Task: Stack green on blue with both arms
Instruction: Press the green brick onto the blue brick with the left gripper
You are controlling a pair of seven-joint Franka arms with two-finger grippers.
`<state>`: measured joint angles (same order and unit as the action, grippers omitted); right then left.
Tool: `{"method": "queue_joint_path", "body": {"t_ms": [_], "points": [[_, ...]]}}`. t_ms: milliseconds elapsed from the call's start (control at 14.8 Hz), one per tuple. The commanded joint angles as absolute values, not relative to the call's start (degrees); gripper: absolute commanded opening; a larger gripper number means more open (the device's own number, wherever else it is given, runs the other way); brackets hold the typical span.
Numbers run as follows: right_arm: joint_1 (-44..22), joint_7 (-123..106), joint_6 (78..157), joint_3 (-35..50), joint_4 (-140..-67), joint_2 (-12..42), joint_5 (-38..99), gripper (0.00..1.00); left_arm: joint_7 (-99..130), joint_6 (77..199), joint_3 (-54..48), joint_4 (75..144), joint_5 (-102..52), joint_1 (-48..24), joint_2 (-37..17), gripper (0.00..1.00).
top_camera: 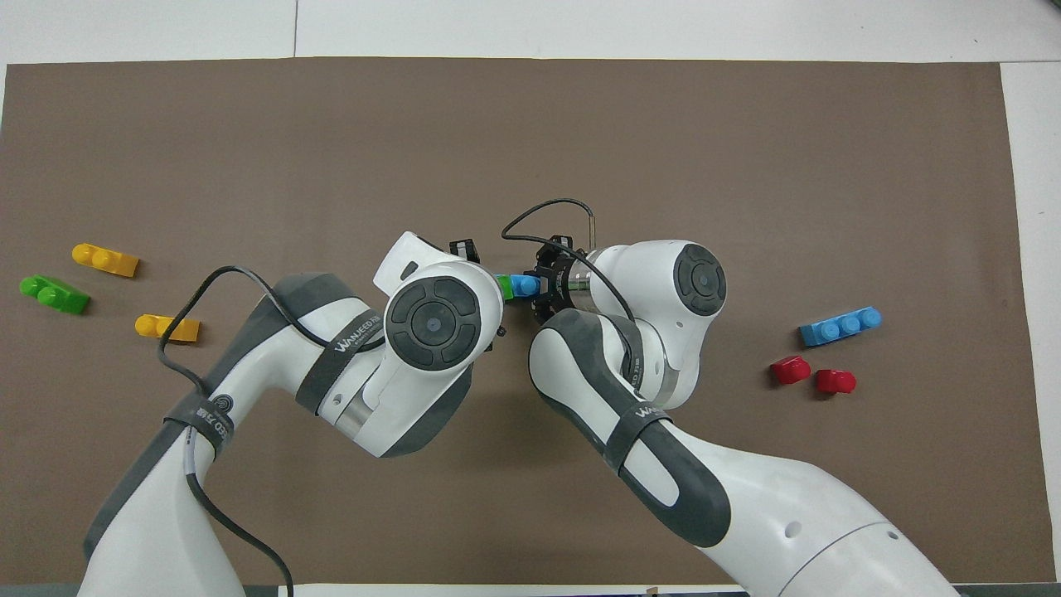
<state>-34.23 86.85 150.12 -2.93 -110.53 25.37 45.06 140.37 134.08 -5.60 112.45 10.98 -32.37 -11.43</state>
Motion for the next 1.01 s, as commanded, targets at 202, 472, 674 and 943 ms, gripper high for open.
{"method": "queue_joint_path", "body": {"t_ms": [202, 472, 674, 943], "points": [[-34.19, 84.37, 152.67, -2.99, -112.94, 25.31, 46.76, 0.00, 145.63, 137.63, -4.48, 115.49, 14.50, -34.80, -11.33, 0.00], [-34.19, 84.20, 152.58, -2.99, -112.94, 25.23, 46.76, 0.00, 148.79, 138.95, -4.48, 115.49, 17.49, -35.42, -12.92, 0.00], [-34.19, 84.20, 152.58, -2.99, -112.94, 25.22, 46.76, 0.00, 148.89, 139.83, -4.48, 115.22, 18.10, -35.42, -13.80, 0.00], [-34.19, 84.20, 152.58, -2.99, -113.03, 25.22, 46.76, 0.00, 148.89, 140.19, -4.39, 114.70, 18.37, -34.98, -14.50, 0.00]]}}
